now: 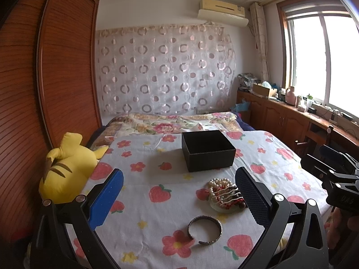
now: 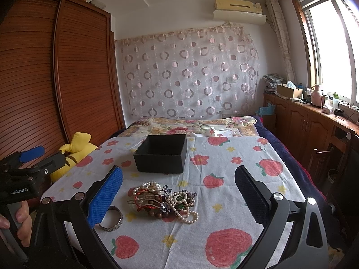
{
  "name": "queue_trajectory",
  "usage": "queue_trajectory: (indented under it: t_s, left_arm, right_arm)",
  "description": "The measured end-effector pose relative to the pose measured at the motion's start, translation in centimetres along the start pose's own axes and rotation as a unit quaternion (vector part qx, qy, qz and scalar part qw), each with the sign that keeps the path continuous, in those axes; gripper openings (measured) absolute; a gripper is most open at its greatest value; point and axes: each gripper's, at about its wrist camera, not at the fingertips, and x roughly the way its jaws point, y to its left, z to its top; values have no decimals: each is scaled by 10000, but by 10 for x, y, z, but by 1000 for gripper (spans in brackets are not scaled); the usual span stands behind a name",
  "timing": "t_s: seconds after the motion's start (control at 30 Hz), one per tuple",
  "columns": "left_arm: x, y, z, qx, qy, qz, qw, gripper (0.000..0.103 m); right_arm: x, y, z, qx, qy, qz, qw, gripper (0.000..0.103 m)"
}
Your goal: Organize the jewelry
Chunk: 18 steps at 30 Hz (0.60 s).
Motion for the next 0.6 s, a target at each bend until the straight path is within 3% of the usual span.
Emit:
queue_trajectory:
  t_s: [0.33, 0.6]
  left_arm:
    - [28, 2, -29, 123, 516, -251, 9983, 97]
    - [56, -2, -56, 320, 1146, -672, 9906, 97]
  right_arm:
    - [9, 5, -9, -87, 204, 274, 9994, 101]
    - [23, 0, -20, -190, 450, 374, 9981, 101]
